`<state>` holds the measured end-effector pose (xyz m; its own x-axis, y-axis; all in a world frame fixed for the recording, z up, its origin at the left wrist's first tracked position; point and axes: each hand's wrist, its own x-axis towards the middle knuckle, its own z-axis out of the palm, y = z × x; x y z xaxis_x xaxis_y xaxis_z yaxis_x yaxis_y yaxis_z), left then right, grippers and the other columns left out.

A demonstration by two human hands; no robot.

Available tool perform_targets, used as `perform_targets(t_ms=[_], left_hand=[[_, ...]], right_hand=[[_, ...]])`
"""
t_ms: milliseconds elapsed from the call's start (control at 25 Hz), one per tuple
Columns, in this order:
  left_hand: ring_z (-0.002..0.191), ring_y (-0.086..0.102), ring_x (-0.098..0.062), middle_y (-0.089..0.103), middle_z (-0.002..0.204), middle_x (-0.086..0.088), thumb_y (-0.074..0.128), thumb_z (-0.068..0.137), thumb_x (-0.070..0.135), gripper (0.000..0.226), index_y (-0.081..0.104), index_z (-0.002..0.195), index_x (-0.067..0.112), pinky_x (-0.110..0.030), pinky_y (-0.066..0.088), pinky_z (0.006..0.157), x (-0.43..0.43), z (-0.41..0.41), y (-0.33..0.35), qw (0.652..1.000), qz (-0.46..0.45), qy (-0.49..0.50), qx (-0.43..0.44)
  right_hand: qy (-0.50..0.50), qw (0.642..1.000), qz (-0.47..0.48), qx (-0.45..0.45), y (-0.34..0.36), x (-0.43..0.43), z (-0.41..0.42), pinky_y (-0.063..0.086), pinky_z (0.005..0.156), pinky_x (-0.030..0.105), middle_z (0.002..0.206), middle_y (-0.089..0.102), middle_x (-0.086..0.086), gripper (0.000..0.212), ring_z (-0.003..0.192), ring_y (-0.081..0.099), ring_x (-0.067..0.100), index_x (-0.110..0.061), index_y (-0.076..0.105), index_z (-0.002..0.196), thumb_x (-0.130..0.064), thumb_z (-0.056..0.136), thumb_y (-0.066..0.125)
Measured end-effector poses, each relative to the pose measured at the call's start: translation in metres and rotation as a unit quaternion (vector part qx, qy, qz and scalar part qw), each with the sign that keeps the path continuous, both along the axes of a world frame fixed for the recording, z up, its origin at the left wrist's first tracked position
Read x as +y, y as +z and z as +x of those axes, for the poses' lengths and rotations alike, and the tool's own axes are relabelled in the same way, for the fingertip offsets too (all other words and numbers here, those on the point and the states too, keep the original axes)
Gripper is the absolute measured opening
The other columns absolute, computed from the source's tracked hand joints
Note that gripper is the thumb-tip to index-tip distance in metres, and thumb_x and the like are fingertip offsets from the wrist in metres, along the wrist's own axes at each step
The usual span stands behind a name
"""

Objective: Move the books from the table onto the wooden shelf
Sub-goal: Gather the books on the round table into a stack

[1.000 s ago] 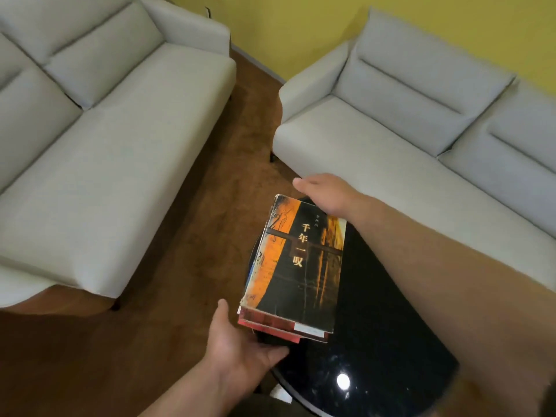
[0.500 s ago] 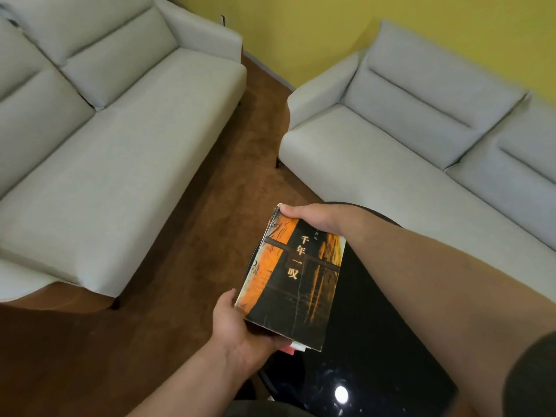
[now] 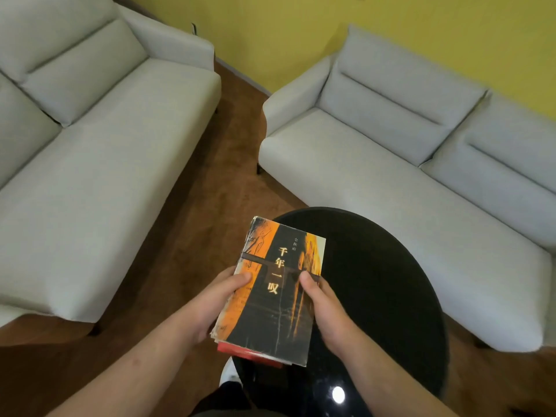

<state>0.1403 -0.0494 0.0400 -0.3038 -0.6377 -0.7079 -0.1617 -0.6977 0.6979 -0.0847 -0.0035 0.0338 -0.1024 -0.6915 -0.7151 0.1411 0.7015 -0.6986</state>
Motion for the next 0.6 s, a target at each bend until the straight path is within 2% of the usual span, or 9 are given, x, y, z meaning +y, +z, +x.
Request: perform_targets(t_ms=[80,120,200,280,360,440,520,600], left_hand=[[0.111,0.068,-0.027,0.069,0.122,-0.007,0.053,0.100,0.040,0.026,0.054,0.125,0.032,-0.040,0.053,0.083,-0.006,-0.009,0.005,0.999,0.027,-0.015,0.014],[0.110,0.068,-0.026,0.069,0.121,-0.005,0.053,0.100,0.041,0.026,0.052,0.125,0.034,-0.040,0.052,0.084,-0.005,-0.008,0.005,0.999,0.029,-0.012,0.017],[0.111,0.068,-0.025,0.069,0.123,-0.002,0.057,0.097,0.044,0.033,0.047,0.128,0.037,-0.047,0.052,0.094,0.000,-0.010,0.002,0.999,0.022,-0.024,0.020],[0.110,0.069,-0.021,0.070,0.121,0.001,0.058,0.097,0.042,0.037,0.044,0.131,0.038,-0.050,0.051,0.100,0.002,-0.015,0.002,1.000,0.003,-0.023,0.019],[0.104,0.071,-0.013,0.071,0.119,0.005,0.055,0.100,0.038,0.033,0.045,0.131,0.036,-0.037,0.054,0.091,0.005,-0.021,0.000,0.999,-0.011,-0.029,0.021],[0.105,0.069,-0.008,0.069,0.123,0.007,0.055,0.099,0.042,0.026,0.048,0.124,0.039,-0.031,0.052,0.088,0.012,-0.026,0.001,0.998,-0.032,-0.056,0.008],[0.116,0.061,-0.008,0.060,0.131,0.009,0.055,0.090,0.060,0.040,0.052,0.125,0.040,-0.039,0.048,0.103,0.015,-0.026,-0.005,0.991,-0.088,-0.086,-0.050],[0.128,0.048,-0.011,0.050,0.134,0.012,0.048,0.080,0.073,0.061,0.054,0.130,0.039,-0.041,0.037,0.112,0.016,-0.026,-0.010,0.975,-0.136,-0.123,-0.123]], right_hand=[[-0.007,0.999,0.008,-0.050,-0.010,0.004,0.000,0.044,0.111,0.054,0.127,0.072,0.006,0.078,0.117,0.069,0.026,-0.027,0.046,0.143,-0.056,0.075,0.072],[-0.014,0.998,0.005,-0.064,-0.013,0.005,-0.001,0.045,0.111,0.053,0.126,0.072,0.007,0.079,0.116,0.070,0.027,-0.025,0.048,0.141,-0.057,0.074,0.074],[-0.025,0.995,0.004,-0.098,-0.020,0.006,-0.002,0.045,0.111,0.056,0.129,0.072,0.011,0.086,0.118,0.070,0.031,-0.022,0.051,0.141,-0.062,0.070,0.080],[-0.050,0.988,0.019,-0.146,-0.023,0.008,-0.006,0.045,0.110,0.059,0.132,0.069,0.018,0.085,0.120,0.067,0.038,-0.018,0.052,0.141,-0.058,0.072,0.080],[-0.065,0.978,0.045,-0.195,-0.022,0.009,-0.013,0.045,0.109,0.061,0.134,0.066,0.023,0.079,0.122,0.065,0.044,-0.016,0.052,0.142,-0.050,0.077,0.080],[-0.057,0.973,0.062,-0.216,-0.022,0.011,-0.020,0.046,0.108,0.061,0.135,0.065,0.025,0.089,0.123,0.063,0.046,-0.017,0.052,0.142,-0.049,0.067,0.088],[-0.051,0.973,0.067,-0.216,-0.020,0.013,-0.023,0.050,0.101,0.058,0.132,0.067,0.025,0.104,0.121,0.065,0.046,-0.016,0.055,0.140,-0.047,0.050,0.097],[-0.054,0.973,0.075,-0.213,-0.018,0.016,-0.023,0.054,0.095,0.056,0.130,0.068,0.025,0.110,0.117,0.067,0.046,-0.017,0.054,0.140,-0.045,0.044,0.099]])
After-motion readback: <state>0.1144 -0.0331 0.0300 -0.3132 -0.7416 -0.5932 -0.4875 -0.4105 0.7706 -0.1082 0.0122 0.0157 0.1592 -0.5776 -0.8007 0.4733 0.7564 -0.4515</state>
